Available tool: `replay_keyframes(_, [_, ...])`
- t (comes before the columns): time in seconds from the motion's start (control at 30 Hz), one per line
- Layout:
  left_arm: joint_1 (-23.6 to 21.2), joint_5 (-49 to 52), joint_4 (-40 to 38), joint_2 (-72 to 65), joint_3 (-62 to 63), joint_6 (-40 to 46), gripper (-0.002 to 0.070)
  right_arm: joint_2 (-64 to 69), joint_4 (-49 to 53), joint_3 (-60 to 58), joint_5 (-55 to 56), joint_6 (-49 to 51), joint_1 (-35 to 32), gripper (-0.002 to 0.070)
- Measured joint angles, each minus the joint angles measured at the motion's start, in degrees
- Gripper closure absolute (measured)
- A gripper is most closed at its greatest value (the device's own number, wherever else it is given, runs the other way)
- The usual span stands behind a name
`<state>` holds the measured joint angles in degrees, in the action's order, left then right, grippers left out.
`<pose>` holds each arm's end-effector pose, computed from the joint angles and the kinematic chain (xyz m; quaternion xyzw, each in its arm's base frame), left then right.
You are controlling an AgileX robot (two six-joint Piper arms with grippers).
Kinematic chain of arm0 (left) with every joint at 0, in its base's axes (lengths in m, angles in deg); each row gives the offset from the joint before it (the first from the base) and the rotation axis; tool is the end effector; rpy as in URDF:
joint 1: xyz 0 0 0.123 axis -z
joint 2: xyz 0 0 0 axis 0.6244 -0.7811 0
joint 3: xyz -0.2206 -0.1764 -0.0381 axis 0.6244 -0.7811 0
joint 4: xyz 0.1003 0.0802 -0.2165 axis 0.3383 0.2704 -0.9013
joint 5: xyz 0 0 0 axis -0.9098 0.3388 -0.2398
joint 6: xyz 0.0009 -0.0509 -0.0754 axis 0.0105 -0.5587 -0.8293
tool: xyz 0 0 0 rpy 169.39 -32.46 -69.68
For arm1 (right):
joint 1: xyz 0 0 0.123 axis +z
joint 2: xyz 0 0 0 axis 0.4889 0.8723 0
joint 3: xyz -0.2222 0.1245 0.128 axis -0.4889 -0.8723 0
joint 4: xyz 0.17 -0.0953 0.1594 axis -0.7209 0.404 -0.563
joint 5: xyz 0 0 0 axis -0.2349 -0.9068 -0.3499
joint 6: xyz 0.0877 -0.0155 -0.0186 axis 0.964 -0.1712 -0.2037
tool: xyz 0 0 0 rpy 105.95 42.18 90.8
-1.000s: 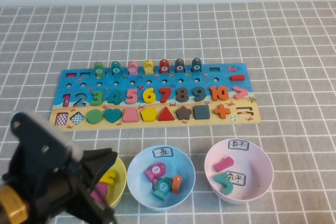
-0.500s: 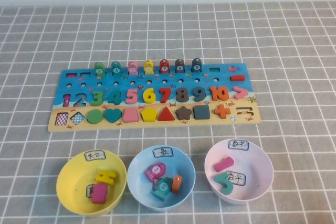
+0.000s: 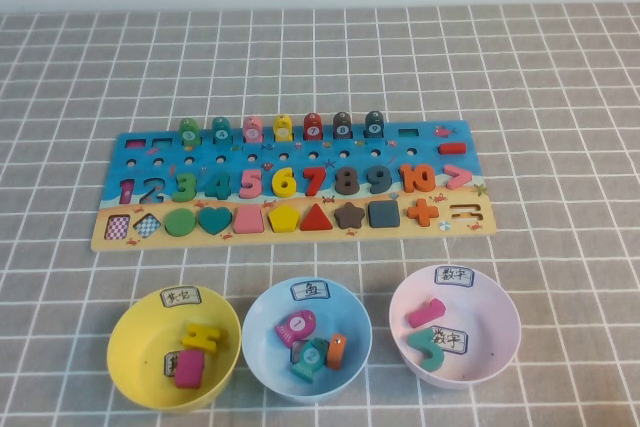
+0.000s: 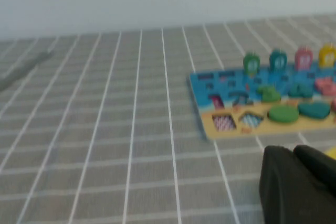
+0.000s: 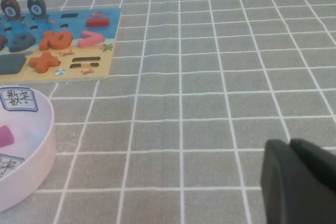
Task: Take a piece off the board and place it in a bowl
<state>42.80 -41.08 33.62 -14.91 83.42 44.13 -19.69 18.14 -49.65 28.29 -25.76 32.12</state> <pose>0.0557 -0.0041 0.1865 0.0443 0.7527 -0.0091 0.6568 0.0523 0.0066 0.1722 0.0121 0.8025 0.0658 0.5929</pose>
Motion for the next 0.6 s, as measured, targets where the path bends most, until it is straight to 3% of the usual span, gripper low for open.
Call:
replay_keyframes(0.17, [0.0,8.8,1.8,0.0,-0.1,0.0,0.0676,0.0,0.0,0.0,0.0,0.0,0.0,0.0694])
replay_keyframes(0.6, [0.0,8.9,2.5,0.0,-0.1,0.0,0.0676,0.0,0.0,0.0,0.0,0.0,0.0,0.0694])
